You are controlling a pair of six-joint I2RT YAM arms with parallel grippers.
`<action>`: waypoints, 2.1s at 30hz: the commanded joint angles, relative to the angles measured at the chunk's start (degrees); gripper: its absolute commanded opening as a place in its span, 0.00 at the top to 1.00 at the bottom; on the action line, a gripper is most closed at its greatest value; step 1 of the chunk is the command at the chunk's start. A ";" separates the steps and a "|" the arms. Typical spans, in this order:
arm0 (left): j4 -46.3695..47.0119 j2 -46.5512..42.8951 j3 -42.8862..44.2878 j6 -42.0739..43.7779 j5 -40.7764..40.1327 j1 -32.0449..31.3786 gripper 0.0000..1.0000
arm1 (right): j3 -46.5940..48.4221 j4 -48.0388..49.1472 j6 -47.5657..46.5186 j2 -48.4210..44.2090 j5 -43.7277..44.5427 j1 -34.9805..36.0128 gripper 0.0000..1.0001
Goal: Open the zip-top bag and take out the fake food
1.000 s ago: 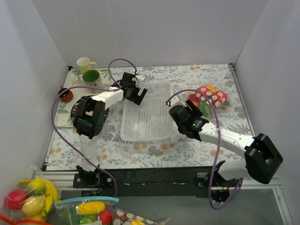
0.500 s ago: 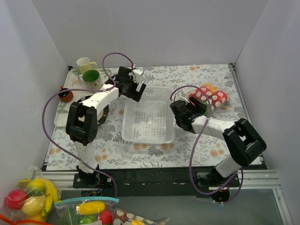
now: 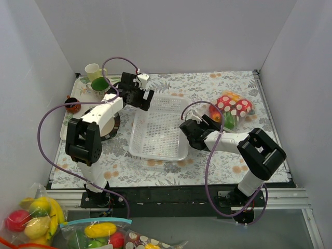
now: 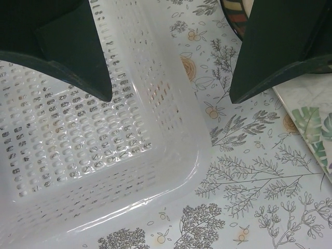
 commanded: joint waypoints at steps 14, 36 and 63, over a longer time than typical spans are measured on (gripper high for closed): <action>3.24 -0.57 -2.25 -0.80 1.25 0.44 0.02 | 0.38 14.93 -7.42 2.71 0.60 -6.54 0.63; -3.17 1.29 -5.49 -14.94 11.36 -0.43 0.02 | 17.25 9.75 -12.61 -17.94 -1.61 -10.93 0.99; 1.66 -13.13 -22.29 -21.28 4.59 -1.32 0.02 | 29.81 -16.96 5.22 -0.21 -14.70 -12.08 0.44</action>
